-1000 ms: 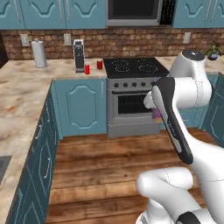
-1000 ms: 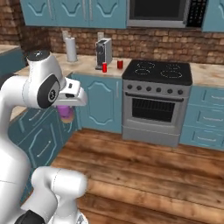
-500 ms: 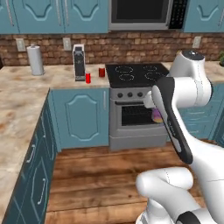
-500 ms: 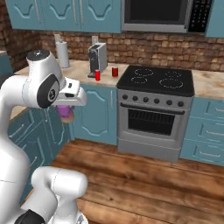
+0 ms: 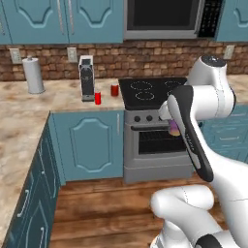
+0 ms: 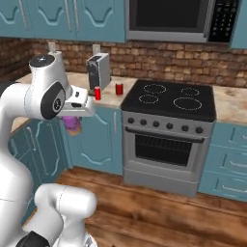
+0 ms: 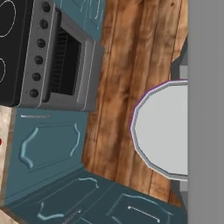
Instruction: Four empty soda cans are scattered around the kitchen. Gather all the cans and cluster them next to the stove for recycling.
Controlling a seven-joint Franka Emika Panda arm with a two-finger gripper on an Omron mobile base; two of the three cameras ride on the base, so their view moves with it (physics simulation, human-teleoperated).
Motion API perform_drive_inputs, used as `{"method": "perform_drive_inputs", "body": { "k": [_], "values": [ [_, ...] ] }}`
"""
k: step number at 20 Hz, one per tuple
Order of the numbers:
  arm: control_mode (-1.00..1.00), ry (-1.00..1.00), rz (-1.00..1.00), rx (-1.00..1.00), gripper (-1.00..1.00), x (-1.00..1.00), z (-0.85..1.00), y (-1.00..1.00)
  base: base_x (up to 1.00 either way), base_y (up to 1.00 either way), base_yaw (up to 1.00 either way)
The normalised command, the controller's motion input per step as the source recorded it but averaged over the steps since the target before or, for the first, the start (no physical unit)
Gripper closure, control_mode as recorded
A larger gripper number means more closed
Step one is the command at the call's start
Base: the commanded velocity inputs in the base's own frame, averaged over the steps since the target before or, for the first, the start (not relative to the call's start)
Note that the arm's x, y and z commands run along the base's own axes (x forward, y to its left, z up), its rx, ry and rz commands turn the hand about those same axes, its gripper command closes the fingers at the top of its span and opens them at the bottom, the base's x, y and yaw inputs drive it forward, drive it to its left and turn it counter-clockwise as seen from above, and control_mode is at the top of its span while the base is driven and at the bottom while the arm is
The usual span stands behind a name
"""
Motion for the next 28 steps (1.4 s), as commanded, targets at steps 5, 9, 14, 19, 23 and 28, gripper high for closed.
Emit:
{"method": "perform_drive_inputs", "body": {
  "k": [5,9,14,19,23,28],
  "values": [
    [1.0,0.0,0.0,0.0,1.0,0.0,0.0,0.0,0.76,-0.01,0.0],
    [1.0,0.0,0.0,0.0,1.0,0.0,0.0,0.0,0.76,0.0,0.0],
    [1.0,0.0,0.0,0.0,1.0,0.0,0.0,0.0,0.72,0.05,0.0],
    [1.0,0.0,0.0,0.0,1.0,0.0,0.0,0.0,0.61,0.12,0.0],
    [1.0,0.0,0.0,0.0,1.0,0.0,0.0,0.0,0.51,0.13,0.0],
    [1.0,0.0,0.0,0.0,1.0,0.0,0.0,0.0,0.5,0.12,0.0]
  ]
}}
